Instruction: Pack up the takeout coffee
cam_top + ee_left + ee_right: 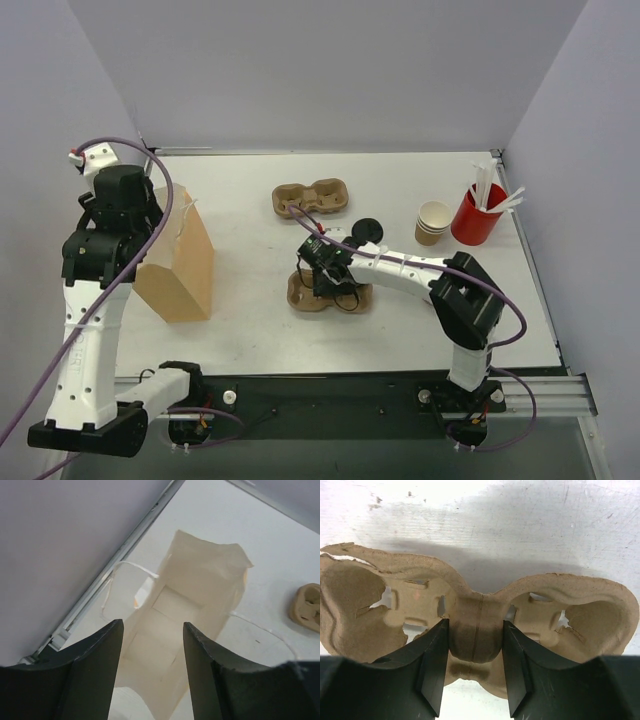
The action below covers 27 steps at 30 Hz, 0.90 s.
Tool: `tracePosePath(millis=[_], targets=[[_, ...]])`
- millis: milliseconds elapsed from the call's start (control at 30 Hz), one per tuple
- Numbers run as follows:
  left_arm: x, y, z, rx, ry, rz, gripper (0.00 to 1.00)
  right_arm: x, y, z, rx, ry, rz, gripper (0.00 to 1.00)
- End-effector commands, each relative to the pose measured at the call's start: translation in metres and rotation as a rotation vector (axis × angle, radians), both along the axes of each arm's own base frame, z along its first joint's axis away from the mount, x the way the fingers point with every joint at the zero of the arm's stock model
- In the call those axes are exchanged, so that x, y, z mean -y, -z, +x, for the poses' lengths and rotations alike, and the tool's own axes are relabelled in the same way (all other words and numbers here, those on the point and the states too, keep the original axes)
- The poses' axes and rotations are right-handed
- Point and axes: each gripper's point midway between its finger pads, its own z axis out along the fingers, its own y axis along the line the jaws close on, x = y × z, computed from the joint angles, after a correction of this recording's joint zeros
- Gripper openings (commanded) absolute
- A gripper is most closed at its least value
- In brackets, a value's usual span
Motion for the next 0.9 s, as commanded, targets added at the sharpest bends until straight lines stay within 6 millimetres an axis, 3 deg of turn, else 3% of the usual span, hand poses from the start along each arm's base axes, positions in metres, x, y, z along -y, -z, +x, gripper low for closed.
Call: tracePosePath(millis=[0, 267, 533, 667, 767, 800, 867], targets=[[-0.027, 0.027, 0.001, -0.142, -0.056, 0.082, 0.61, -0.002, -0.038, 0.006, 0.061, -0.026, 0.065, 0.38], [-0.054, 0.065, 0.032, -0.294, -0.063, 0.085, 0.59, -0.003, -0.057, 0.006, 0.076, -0.048, 0.115, 0.38], [-0.057, 0.089, 0.056, -0.36, -0.027, 0.048, 0.57, 0.002, -0.074, 0.009, 0.099, -0.045, 0.157, 0.38], [-0.055, 0.098, 0.063, -0.365, -0.003, 0.03, 0.5, 0.005, -0.081, 0.011, 0.112, -0.043, 0.167, 0.38], [-0.055, 0.101, 0.065, -0.369, 0.003, 0.025, 0.27, 0.008, -0.089, 0.013, 0.129, -0.04, 0.179, 0.38], [-0.055, 0.099, 0.067, -0.355, 0.007, 0.023, 0.14, 0.009, -0.095, 0.015, 0.141, -0.04, 0.19, 0.38], [-0.052, 0.091, 0.07, -0.333, 0.027, 0.021, 0.04, 0.01, -0.103, 0.018, 0.163, -0.047, 0.195, 0.38]])
